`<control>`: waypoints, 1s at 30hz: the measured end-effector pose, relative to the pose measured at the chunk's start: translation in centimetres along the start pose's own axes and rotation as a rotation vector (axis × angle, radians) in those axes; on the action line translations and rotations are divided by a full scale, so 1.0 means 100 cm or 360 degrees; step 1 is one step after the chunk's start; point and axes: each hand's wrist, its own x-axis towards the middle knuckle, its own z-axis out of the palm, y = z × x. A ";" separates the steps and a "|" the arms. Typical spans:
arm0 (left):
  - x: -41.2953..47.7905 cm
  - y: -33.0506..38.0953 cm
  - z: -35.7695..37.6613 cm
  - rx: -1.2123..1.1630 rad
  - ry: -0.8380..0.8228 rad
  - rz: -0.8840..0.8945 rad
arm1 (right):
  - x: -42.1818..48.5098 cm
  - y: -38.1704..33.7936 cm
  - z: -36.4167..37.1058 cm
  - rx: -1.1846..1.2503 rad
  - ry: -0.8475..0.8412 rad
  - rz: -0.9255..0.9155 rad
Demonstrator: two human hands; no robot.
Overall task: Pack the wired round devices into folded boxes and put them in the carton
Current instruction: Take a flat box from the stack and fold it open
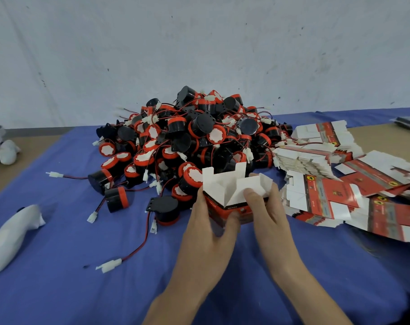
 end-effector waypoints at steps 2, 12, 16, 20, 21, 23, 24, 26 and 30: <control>-0.003 0.001 0.004 -0.0007 -0.0061 0.0020 | -0.001 0.004 0.005 -0.0030 -0.0075 0.0001; -0.003 -0.001 0.001 -0.0115 -0.0041 -0.0050 | -0.004 0.008 0.018 0.0003 -0.0195 0.0010; 0.003 0.003 -0.008 -0.0194 0.0095 -0.0076 | -0.001 0.000 0.010 -0.0030 -0.0219 -0.0062; 0.003 0.008 -0.015 -0.0285 0.0082 -0.0093 | 0.010 -0.008 -0.003 -0.0012 -0.0141 -0.0002; 0.003 0.008 -0.016 -0.0307 0.0048 -0.0114 | 0.011 -0.010 -0.005 -0.0007 -0.0177 0.0060; 0.003 0.009 -0.017 -0.0358 -0.0042 -0.0161 | 0.010 -0.014 -0.007 -0.0027 -0.0318 0.0171; 0.003 0.009 -0.017 -0.0376 -0.0071 -0.0183 | 0.009 -0.015 -0.008 -0.0040 -0.0357 0.0200; 0.003 0.009 -0.019 -0.0389 -0.0079 -0.0208 | 0.008 -0.015 -0.009 -0.0048 -0.0354 0.0204; 0.004 0.008 -0.018 -0.0352 -0.0037 -0.0208 | 0.008 -0.014 -0.008 -0.0029 -0.0279 0.0125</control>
